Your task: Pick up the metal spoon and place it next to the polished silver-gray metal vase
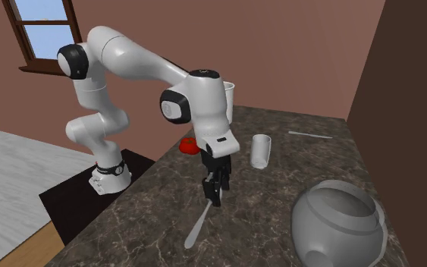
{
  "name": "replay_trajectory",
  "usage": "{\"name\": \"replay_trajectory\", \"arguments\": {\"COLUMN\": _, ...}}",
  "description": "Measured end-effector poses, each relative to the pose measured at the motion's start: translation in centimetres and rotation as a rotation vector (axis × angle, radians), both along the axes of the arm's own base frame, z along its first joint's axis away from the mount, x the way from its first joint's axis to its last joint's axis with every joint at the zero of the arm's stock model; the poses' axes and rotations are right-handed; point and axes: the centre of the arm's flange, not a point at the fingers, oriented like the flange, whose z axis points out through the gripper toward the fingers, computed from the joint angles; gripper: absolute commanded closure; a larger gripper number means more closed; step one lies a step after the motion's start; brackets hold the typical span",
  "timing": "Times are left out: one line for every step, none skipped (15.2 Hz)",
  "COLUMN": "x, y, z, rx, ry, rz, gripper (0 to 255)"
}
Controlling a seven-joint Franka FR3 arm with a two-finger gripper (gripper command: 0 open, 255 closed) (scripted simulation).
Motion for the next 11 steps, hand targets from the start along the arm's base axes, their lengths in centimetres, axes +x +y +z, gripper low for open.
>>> {"name": "replay_trajectory", "arguments": {"x": 0.0, "y": 0.0, "z": -0.5, "rx": 0.0, "ry": 0.0, "rz": 0.0, "gripper": 255}}
{"name": "replay_trajectory", "arguments": {"x": 0.0, "y": 0.0, "z": -1.0, "rx": 0.0, "ry": 0.0, "rz": 0.0, "gripper": 255}}
{"name": "replay_trajectory", "arguments": {"x": -0.1, "y": -0.1, "z": -1.5, "rx": 0.0, "ry": 0.0, "rz": 0.0, "gripper": 255}}
{"name": "replay_trajectory", "arguments": {"x": 0.0, "y": 0.0, "z": -2.1, "rx": 0.0, "ry": 0.0, "rz": 0.0, "gripper": 255}}
{"name": "replay_trajectory", "arguments": {"x": -0.1, "y": 0.0, "z": -2.7, "rx": 0.0, "ry": 0.0, "rz": 0.0, "gripper": 255}}
{"name": "replay_trajectory", "arguments": {"x": -0.1, "y": -0.1, "z": -3.1, "rx": 0.0, "ry": 0.0, "rz": 0.0, "gripper": 255}}
{"name": "replay_trajectory", "arguments": {"x": 0.0, "y": 0.0, "z": -3.7, "rx": 0.0, "ry": 0.0, "rz": 0.0, "gripper": 255}}
{"name": "replay_trajectory", "arguments": {"x": -0.1, "y": -0.1, "z": -4.3, "rx": 0.0, "ry": 0.0, "rz": 0.0, "gripper": 255}}
{"name": "replay_trajectory", "arguments": {"x": 0.0, "y": 0.0, "z": -4.8, "rx": 0.0, "ry": 0.0, "rz": 0.0, "gripper": 255}}
{"name": "replay_trajectory", "arguments": {"x": 0.0, "y": 0.0, "z": -5.3, "rx": 0.0, "ry": 0.0, "rz": 0.0, "gripper": 255}}
{"name": "replay_trajectory", "arguments": {"x": 0.0, "y": 0.0, "z": -5.9, "rx": 0.0, "ry": 0.0, "rz": 0.0, "gripper": 255}}
